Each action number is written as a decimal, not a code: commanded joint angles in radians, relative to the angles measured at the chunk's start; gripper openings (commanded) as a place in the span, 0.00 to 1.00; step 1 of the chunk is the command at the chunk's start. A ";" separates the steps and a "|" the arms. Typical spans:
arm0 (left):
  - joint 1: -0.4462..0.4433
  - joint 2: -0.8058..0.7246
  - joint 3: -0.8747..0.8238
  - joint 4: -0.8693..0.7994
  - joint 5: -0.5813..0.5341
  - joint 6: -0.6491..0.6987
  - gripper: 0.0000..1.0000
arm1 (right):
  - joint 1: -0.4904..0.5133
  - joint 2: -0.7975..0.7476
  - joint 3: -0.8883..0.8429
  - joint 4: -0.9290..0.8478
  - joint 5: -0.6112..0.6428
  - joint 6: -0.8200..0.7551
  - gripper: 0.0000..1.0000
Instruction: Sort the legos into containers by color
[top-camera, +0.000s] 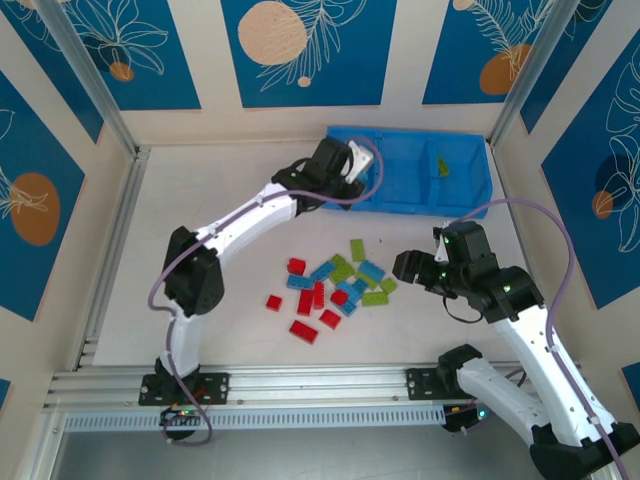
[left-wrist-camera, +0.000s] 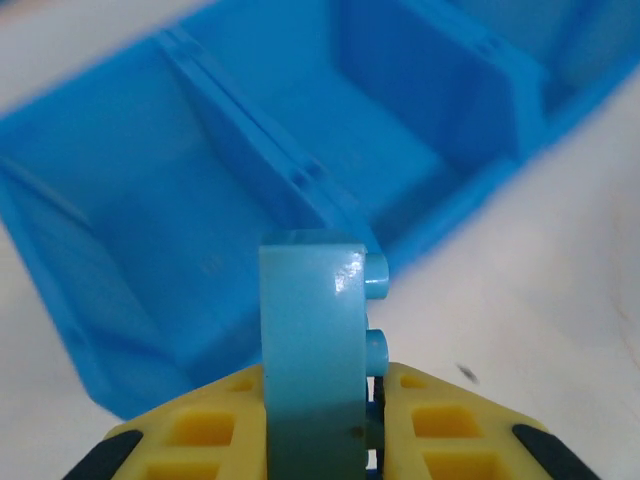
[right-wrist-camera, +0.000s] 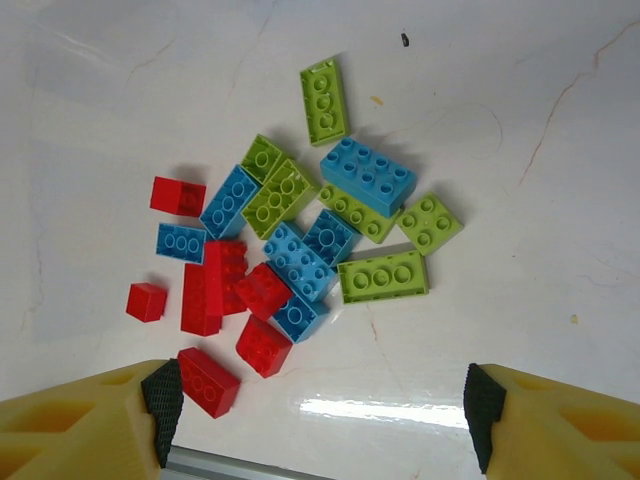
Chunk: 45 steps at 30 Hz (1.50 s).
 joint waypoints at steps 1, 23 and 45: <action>0.041 0.154 0.156 0.013 -0.103 0.006 0.14 | 0.006 -0.018 0.021 0.001 0.002 0.025 0.77; 0.043 0.035 0.212 0.041 0.061 -0.082 0.44 | 0.025 -0.030 0.015 0.028 -0.017 0.021 0.77; -0.022 -1.496 -1.000 -0.396 0.220 0.226 0.95 | 0.523 0.987 0.455 0.258 0.166 -0.456 0.84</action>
